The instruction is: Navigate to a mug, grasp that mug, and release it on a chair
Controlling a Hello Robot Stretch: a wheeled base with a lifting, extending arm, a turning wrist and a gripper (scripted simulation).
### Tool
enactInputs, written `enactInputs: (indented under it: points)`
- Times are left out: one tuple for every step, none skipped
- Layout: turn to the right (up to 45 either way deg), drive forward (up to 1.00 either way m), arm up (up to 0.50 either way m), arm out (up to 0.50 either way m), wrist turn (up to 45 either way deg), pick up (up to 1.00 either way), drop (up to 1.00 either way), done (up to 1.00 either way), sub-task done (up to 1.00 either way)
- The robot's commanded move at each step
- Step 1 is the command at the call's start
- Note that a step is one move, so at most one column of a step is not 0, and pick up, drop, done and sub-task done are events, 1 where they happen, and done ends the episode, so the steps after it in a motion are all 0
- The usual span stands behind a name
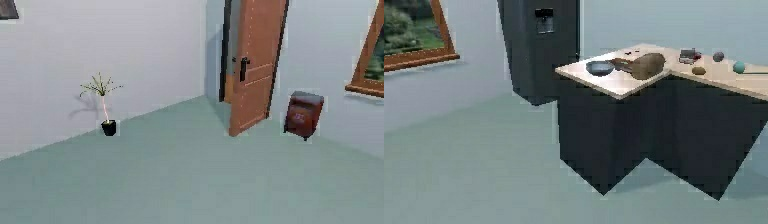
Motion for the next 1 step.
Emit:
enactInputs:
  points:
    - [0.0,1.00,0.00,0.00,0.0,0.00,0.00,0.00,0.00]
